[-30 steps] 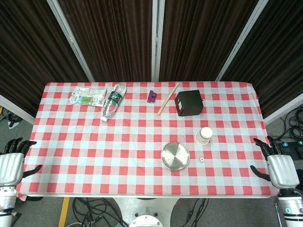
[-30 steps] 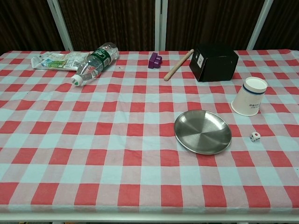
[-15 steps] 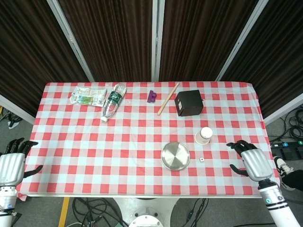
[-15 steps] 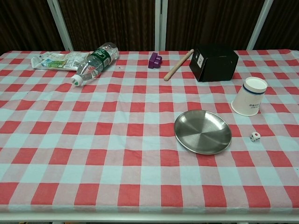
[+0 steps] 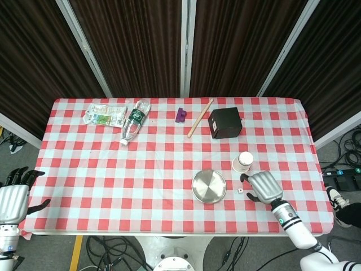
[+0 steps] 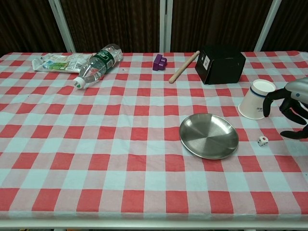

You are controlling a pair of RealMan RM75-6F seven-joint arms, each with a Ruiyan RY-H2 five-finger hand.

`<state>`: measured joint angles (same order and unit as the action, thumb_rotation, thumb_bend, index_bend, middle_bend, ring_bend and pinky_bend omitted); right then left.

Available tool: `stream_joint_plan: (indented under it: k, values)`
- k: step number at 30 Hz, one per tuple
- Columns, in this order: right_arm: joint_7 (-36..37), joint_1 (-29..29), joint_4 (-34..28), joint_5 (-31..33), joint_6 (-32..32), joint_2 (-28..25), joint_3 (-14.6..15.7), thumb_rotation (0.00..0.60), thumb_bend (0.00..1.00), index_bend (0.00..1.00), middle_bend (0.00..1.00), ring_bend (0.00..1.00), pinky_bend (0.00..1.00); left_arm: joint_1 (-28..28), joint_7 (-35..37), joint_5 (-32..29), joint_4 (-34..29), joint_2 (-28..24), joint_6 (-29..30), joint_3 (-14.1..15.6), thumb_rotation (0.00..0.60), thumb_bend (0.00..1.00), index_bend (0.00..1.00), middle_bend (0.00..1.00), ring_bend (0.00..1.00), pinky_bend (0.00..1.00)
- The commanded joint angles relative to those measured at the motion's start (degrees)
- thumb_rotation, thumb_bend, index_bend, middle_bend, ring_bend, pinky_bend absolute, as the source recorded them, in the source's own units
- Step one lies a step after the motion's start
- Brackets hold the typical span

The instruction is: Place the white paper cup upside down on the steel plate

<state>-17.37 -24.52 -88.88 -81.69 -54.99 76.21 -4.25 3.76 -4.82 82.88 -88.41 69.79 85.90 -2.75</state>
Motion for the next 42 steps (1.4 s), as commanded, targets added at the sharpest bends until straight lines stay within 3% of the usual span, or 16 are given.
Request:
stream_joint_plan:
  k: [1,31,42]
  values:
    - [-1.95,-1.25,1.53,1.47,1.58,1.8,0.3,0.6,0.21,0.43,0.81,0.75,0.84,-0.06,0.67,-0.01,0.4,0.19,-0.23,0.14,0.6,0.06,0.28,0.26,0.13,0.14]
    - [-4.04,-4.69,7.42,7.82,5.0,6.64,2.47,0.6,0.27,0.52,0.83,0.76,0.87,0.12,2.09,-0.69,1.88,0.99,-1.57,0.01,0.6,0.06,0.28,0.26,0.13,0.14]
    - [0.11,-6.79,1.77,5.5,3.27,3.49,0.04,0.6,0.3,0.57,0.83,0.77,0.88,0.14,1.96,-0.31,1.7,0.76,-1.44,0.06,0.6,0.06,0.28,0.26,0.13,0.14]
